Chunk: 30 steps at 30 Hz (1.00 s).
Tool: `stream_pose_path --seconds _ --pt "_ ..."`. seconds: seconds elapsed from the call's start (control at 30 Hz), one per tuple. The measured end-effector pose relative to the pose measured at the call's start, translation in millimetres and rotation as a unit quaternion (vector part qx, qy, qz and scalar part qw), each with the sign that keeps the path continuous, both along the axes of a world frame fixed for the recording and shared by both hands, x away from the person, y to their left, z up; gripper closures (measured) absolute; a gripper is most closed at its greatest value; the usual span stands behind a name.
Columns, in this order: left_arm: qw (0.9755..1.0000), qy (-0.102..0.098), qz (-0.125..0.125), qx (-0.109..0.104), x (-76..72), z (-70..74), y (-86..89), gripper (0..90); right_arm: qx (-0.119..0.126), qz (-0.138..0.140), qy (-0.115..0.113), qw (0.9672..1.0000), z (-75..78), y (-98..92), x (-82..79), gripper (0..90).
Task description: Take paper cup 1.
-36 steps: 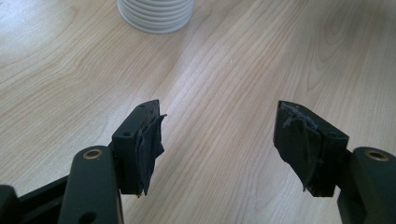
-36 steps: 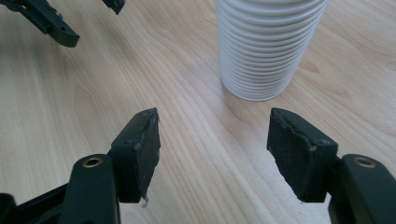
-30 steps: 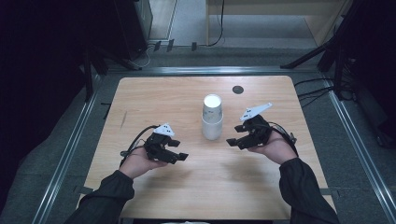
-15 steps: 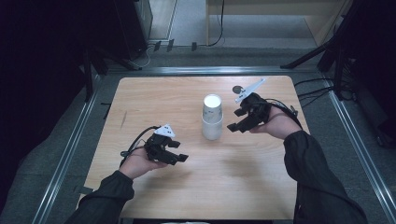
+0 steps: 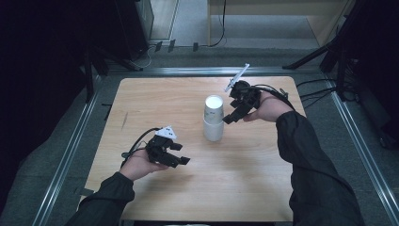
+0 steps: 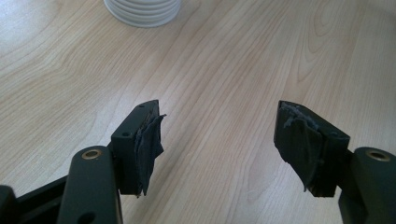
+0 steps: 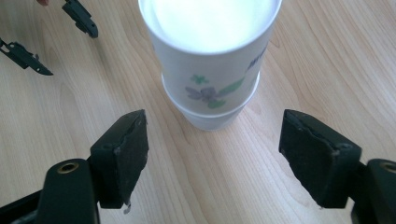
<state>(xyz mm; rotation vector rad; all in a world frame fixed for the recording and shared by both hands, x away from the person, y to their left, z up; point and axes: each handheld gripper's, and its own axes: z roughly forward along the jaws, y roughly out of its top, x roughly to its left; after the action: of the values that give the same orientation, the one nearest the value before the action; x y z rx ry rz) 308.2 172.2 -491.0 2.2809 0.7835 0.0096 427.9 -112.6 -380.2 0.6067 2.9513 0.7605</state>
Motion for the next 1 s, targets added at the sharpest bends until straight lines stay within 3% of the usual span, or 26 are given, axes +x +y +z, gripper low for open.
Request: stream_pose_path --seconds 0.23,0.43,0.57,1.0 --pt "1.0 0.002 -0.003 0.001 0.3 0.0 0.4 31.8 -0.01 0.008 0.0 0.9999 7.6 17.5 10.5 22.4" --pt "1.0 0.003 -0.005 0.001 -0.1 -0.4 -0.4 31.6 -0.031 0.016 -0.001 0.9994 4.3 37.2 13.8 21.4" --pt "1.0 0.001 -0.008 0.004 -0.2 -1.2 -0.6 31.4 -0.028 0.024 -0.002 0.9993 3.3 46.9 15.5 21.4" --pt "0.9999 0.001 -0.013 0.009 -1.5 -1.9 -1.7 30.9 -0.04 0.022 0.002 0.999 2.9 55.1 19.0 30.6"
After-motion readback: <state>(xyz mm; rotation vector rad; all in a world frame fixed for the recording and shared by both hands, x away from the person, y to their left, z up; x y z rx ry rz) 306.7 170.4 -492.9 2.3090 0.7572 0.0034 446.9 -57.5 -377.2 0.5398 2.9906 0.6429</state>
